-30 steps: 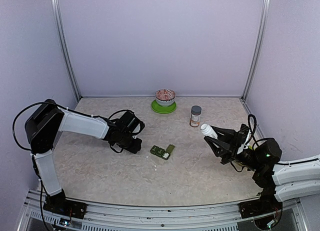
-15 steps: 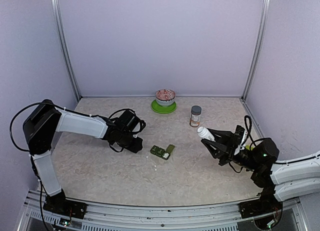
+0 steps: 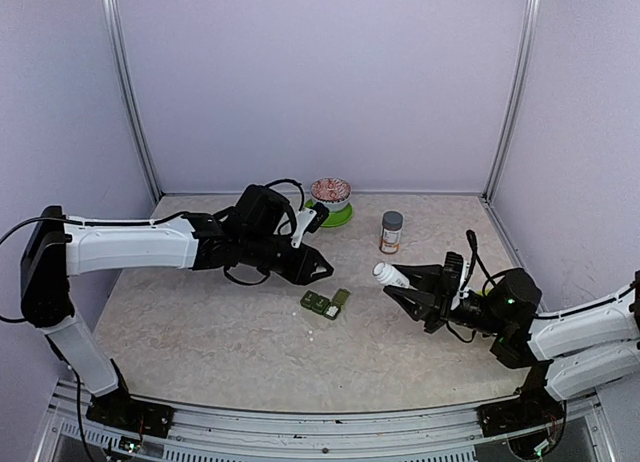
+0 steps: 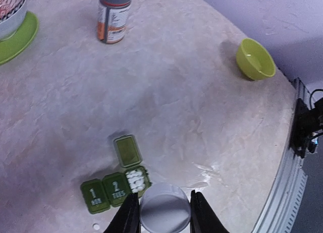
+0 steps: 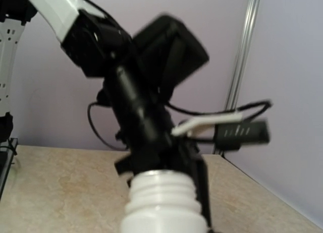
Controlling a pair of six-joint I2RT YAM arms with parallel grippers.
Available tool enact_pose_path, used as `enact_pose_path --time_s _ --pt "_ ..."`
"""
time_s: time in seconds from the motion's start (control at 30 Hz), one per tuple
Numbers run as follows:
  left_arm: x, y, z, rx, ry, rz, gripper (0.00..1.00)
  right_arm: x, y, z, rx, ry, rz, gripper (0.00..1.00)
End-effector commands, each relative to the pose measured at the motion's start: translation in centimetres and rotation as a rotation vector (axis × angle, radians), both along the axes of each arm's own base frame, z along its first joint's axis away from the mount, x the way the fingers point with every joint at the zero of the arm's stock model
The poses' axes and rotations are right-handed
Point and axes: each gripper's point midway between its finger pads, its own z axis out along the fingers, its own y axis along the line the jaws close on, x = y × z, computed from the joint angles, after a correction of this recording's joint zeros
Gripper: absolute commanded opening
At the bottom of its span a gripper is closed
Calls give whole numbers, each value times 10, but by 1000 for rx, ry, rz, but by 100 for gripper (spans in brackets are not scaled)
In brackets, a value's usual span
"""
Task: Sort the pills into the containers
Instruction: Close the lid of the pill bottle.
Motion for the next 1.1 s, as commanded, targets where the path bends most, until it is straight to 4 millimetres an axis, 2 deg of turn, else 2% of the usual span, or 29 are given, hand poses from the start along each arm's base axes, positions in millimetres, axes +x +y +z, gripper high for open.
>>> enact_pose_path --time_s 0.0,0.13,0.27,0.47,0.67,1.07 --pt "-24 -33 64 -201 -10 -125 24 2 8 7 -4 -20 17 25" --pt "-41 -50 100 -297 -23 -195 24 4 14 5 -22 -22 18 25" --pt "-56 -58 131 -404 -24 -256 24 6 14 4 -17 -27 2 25" --pt "-71 -61 161 -506 -13 -304 26 7 11 5 -2 -25 -16 25" --pt "-81 -68 169 -538 10 -330 27 11 10 11 11 -29 -45 25" --pt "-86 -79 155 -505 73 -343 27 13 4 22 30 -58 -94 25"
